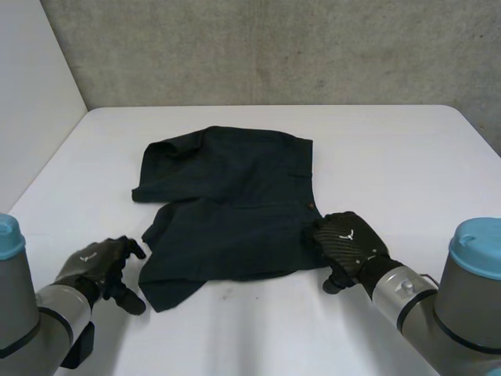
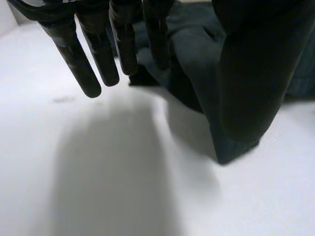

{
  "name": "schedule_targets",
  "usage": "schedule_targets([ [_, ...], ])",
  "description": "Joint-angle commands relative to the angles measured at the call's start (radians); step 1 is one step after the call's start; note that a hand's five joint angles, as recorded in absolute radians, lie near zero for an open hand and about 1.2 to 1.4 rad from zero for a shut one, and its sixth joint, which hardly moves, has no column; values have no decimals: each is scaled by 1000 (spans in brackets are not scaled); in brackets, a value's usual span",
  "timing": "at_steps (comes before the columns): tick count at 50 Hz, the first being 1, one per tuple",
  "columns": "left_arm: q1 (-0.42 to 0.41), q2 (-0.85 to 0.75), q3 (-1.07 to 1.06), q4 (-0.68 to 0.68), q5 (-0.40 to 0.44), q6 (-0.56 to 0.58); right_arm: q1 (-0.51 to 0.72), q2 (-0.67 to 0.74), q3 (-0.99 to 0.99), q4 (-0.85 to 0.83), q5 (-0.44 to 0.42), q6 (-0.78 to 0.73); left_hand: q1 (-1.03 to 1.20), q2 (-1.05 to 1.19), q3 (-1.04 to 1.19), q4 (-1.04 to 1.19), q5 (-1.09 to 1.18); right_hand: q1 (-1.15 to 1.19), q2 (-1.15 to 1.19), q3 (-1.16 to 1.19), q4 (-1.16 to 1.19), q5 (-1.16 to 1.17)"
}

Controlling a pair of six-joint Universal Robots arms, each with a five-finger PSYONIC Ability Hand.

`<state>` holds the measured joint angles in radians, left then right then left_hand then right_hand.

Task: Fold the shorts.

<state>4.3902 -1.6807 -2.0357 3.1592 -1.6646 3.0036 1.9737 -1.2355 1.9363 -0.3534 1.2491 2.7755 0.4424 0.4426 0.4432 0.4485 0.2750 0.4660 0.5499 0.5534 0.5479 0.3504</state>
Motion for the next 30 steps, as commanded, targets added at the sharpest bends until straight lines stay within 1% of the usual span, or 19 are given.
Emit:
schedule_targets([
  [1,-5,-85,29,19,23,-2,7,83,-60,-33,6,-14,68,67,67,61,60,174,90,86,92,115],
  [8,-20,-149,74,44,29,-5,7,157,-128,-35,10,-14,73,73,73,67,66,206,122,119,124,147],
  [11,-58,-191,107,54,23,-5,7,191,-161,-35,12,-14,94,94,93,88,87,271,187,183,189,212],
  [13,-69,-205,120,59,22,-6,8,203,-180,-35,12,-14,147,146,146,140,139,341,257,253,259,282],
  [14,-72,-212,126,62,22,-6,8,206,-184,-36,12,-14,205,205,204,199,198,373,289,286,291,314],
  [15,-75,-230,135,70,20,-6,8,209,-191,-38,12,-14,374,374,373,368,367,417,333,330,335,358],
  [16,-77,-237,140,77,20,-6,7,217,-201,-44,13,-14,504,504,503,498,497,577,494,490,495,518],
  [17,-77,-243,146,90,19,-5,7,223,-207,-48,13,-14,723,723,722,717,716,704,620,617,622,645],
  [18,-75,-243,147,94,17,-3,7,229,-217,-56,16,-14,786,786,785,780,779,928,844,841,846,869],
  [20,-77,-240,156,111,16,0,7,229,-230,-65,36,-11,953,953,952,947,946,930,846,843,848,871],
  [24,-78,-222,167,116,9,5,-4,202,-241,-55,91,-14,954,954,953,948,947,930,846,843,848,871],
  [26,-78,-179,173,113,8,8,-4,180,-241,-52,104,-14,954,954,953,948,947,930,846,843,848,871],
  [28,-78,-131,176,108,5,29,-6,130,-235,-45,107,-19,954,954,953,948,947,930,846,843,848,871],
  [30,-74,-59,176,105,5,101,-6,91,-231,-35,107,-25,954,954,953,948,947,930,846,843,848,871],
])
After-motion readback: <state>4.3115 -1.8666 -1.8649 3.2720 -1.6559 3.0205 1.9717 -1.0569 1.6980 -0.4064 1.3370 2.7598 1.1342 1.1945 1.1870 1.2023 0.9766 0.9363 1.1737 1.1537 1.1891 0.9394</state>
